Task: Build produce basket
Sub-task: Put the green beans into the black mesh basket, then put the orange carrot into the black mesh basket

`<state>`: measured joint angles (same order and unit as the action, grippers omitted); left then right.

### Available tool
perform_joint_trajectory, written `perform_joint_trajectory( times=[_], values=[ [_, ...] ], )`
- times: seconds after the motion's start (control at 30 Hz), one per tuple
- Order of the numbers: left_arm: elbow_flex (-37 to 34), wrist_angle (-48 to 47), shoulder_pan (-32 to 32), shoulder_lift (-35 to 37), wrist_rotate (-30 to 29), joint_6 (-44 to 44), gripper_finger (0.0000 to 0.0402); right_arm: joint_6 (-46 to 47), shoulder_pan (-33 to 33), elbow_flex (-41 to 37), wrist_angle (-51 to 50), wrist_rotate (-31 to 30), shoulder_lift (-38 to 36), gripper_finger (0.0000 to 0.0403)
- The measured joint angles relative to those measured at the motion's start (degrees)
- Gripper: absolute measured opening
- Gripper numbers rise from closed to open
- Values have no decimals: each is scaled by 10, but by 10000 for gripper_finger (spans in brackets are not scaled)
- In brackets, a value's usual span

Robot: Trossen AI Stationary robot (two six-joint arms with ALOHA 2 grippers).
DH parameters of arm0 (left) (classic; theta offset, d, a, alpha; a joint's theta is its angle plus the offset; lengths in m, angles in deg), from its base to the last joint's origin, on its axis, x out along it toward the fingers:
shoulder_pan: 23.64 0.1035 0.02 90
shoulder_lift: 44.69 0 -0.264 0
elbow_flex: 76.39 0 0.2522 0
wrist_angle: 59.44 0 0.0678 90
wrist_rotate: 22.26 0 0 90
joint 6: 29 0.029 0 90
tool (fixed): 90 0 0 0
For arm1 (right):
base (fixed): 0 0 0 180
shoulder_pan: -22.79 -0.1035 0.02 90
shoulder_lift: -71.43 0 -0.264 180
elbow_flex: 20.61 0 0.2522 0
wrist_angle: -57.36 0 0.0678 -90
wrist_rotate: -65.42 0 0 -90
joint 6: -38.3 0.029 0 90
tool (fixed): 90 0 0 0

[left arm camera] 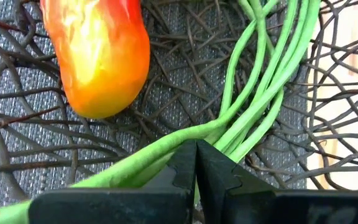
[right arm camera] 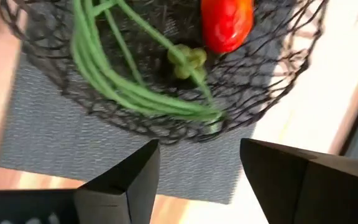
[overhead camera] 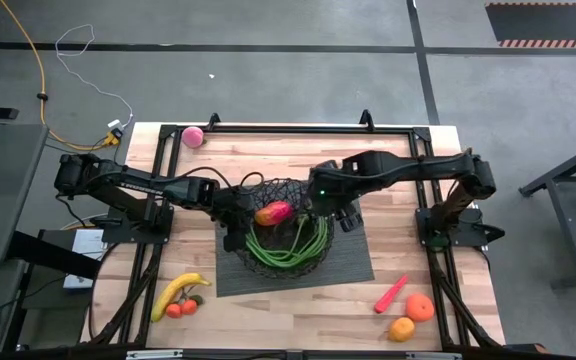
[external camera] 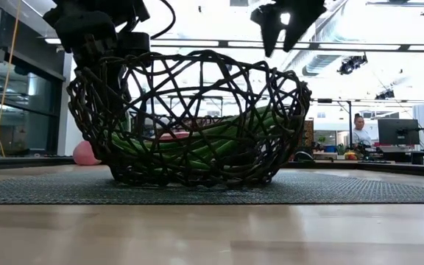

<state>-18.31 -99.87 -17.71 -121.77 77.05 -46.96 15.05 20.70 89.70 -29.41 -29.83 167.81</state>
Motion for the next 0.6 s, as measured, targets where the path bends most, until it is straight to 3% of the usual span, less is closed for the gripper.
perform_joint_trajectory(
  times=[0.33,0.6],
  values=[
    [0,9,0,29,5,-3,26,78,-6,-122,57,25,-76,173],
    [50,-1,12,40,-8,19,110,93,-6,-149,105,24,-115,172]
  ],
)
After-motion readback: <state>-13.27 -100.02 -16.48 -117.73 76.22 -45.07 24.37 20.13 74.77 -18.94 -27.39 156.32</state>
